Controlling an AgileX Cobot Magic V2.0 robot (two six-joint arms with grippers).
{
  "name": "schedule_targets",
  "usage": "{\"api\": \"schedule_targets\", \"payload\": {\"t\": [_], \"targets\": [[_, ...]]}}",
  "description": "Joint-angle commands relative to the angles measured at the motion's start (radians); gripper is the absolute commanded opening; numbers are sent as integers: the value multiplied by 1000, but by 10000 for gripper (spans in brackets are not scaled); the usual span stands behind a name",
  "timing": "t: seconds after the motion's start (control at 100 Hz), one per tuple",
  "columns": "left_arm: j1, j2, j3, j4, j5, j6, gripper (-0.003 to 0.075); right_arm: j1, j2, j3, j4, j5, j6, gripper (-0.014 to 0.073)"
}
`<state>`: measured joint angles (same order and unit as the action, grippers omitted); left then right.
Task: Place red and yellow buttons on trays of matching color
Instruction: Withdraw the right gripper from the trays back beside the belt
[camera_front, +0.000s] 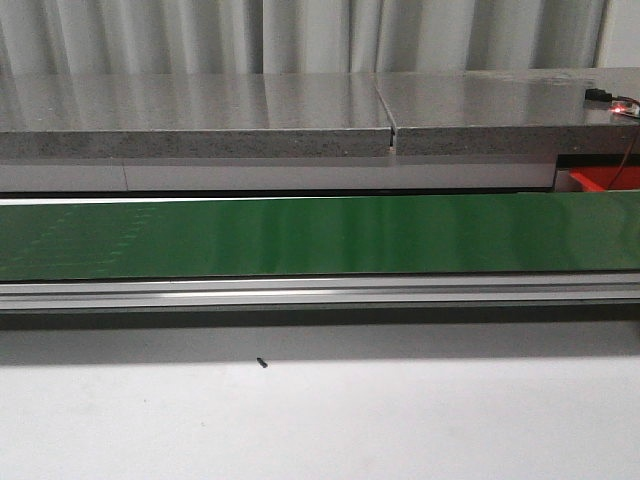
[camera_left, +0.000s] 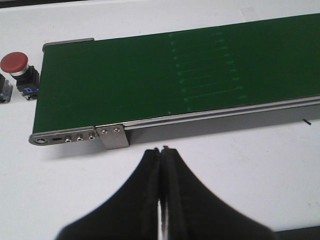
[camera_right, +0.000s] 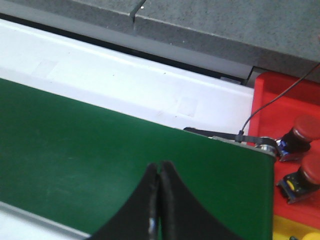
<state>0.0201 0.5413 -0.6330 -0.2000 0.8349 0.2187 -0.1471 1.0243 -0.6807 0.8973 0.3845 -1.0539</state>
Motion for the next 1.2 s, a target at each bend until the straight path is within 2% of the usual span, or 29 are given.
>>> {"api": "schedule_targets", "payload": {"t": [0.0,0.07,0.12,0.17,0.34,0.46,0.83,1.19], "targets": [[-6,4,-27,-17,-67,-10,-20,0,-53,7,31,1,-1,-90],[-6,4,-27,-17,-67,-10,-20,0,-86,25,27,29,16,-90],[-6,4,-27,-17,-67,-10,-20,0,-106,33,-16,41,85,-90],[-6,4,-27,-17,-67,-10,-20,5,-128,34,-120,52,203,-90],[-6,4,-27,-17,-67,-10,-20,34,-181,34,-489,112,730,-90],[-6,4,-27,-17,-67,-10,-20,51,-221,34,-657,180,902,-90],[-6,4,-27,-17,-67,-10,-20,54,-384,44,-888,281,1033,-90],[-6,4,-27,-17,-67,-10,-20,54,-567,176,-889,265,1032,-90]]}}
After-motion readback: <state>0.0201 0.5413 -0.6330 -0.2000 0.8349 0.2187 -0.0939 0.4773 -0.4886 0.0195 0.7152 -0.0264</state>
